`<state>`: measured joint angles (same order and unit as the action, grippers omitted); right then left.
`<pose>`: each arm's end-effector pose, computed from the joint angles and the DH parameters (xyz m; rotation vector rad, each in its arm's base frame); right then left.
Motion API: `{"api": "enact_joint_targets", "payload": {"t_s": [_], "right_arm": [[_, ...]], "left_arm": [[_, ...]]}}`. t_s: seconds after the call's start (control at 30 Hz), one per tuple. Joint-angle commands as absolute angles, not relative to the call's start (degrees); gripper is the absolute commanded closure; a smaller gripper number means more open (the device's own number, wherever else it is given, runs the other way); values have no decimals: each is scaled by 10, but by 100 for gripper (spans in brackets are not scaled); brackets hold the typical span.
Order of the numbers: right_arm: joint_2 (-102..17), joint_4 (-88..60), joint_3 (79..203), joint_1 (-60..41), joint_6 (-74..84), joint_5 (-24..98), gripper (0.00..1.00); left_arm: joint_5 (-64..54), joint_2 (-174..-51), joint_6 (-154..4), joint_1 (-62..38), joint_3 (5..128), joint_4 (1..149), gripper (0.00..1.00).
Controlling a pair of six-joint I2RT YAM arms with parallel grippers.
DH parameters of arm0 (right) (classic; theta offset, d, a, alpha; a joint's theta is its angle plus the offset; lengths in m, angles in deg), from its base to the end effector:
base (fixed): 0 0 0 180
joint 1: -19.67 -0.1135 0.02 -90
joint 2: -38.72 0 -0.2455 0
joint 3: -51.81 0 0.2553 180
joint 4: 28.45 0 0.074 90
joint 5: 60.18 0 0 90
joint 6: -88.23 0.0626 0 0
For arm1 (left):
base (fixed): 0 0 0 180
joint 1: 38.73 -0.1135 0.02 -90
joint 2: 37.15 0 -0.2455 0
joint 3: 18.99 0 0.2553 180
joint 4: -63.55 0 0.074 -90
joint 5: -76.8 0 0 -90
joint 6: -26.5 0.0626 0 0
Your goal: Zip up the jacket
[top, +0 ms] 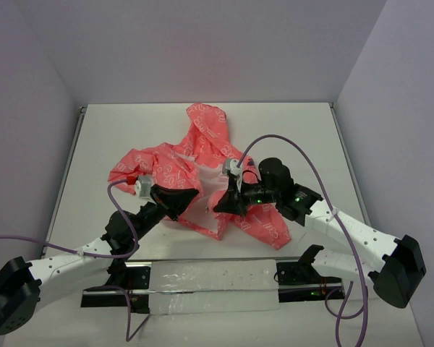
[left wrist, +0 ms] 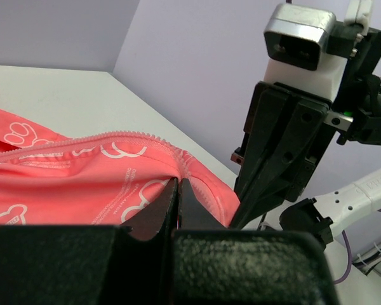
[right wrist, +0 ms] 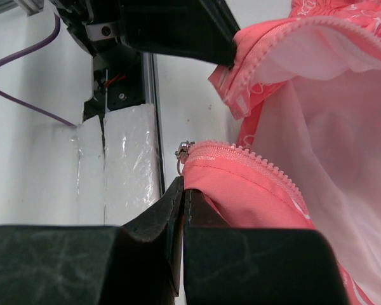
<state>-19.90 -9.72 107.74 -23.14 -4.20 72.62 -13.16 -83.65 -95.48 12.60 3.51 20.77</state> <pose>0.1610 0.2071 0.2673 -1.2352 1.6050 1.1802 0.1334 -0.1668 0.2317 0.2268 1.3265 -1.2493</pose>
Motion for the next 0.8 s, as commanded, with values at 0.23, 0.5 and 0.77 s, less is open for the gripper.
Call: {"api": "enact_joint_targets", "payload": {"t_s": [0.23, 0.5, 0.77], "right_arm": [[-210, -119, 1119, -225, -53, 741, 100], [-210, -118, 1125, -224, -52, 740, 100], [-215, -117, 1133, -224, -51, 742, 100]], "left_arm": [[-83, -814, -938, 129, 6, 129, 100], [-55, -815, -947, 129, -2, 119, 100], [-44, -805, -932, 129, 6, 148, 100]]}}
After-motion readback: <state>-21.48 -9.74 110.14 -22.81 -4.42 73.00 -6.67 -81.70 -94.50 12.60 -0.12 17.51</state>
